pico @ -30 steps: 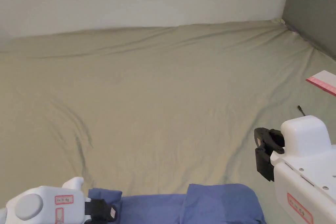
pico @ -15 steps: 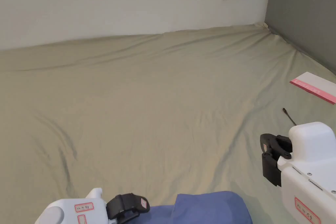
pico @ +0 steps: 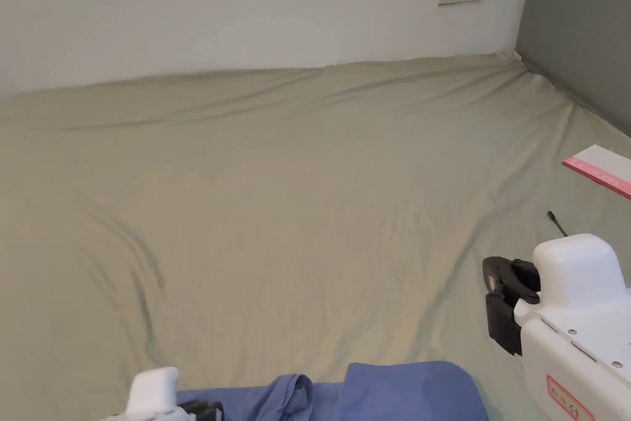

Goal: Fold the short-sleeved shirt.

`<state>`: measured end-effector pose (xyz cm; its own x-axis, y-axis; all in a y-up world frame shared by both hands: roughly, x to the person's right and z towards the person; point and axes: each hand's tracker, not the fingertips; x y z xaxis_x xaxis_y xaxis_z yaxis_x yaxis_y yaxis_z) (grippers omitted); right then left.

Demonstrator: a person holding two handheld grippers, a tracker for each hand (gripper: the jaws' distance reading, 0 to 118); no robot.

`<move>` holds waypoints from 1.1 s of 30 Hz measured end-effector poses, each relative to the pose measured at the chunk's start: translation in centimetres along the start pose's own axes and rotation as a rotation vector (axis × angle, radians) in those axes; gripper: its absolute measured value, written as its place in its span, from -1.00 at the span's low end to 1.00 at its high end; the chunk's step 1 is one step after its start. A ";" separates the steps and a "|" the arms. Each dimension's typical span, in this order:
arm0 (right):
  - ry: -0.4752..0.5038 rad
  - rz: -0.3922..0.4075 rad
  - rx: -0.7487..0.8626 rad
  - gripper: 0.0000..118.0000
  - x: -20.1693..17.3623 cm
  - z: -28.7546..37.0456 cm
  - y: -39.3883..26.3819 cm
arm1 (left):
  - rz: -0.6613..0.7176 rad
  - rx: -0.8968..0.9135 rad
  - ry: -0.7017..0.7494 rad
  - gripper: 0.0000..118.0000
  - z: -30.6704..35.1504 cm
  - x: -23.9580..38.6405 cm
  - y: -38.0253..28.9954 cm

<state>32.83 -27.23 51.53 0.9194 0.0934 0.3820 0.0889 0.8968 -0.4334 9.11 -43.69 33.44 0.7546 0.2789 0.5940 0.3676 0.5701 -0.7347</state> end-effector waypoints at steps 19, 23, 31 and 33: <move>0.029 0.007 -0.015 -0.97 -0.8 0.6 0.1 | -0.159 -0.060 -0.200 -1.00 -4.2 10.7 -3.0; 0.033 0.019 -0.017 -0.97 -1.0 0.5 0.2 | 0.031 -0.047 -0.507 -1.00 -2.1 8.2 -1.6; 0.020 0.027 -0.019 -0.97 -1.2 0.7 0.3 | 0.292 0.048 -0.398 0.58 1.2 -4.3 0.0; 0.020 0.024 -0.023 -0.97 -1.4 0.7 0.3 | 0.363 0.026 -0.330 0.74 1.4 -8.2 -0.3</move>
<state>31.30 -26.79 51.39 0.9288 0.1061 0.3551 0.0751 0.8843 -0.4608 2.06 -45.02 29.29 0.6175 0.6907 0.3763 0.0962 0.4086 -0.9076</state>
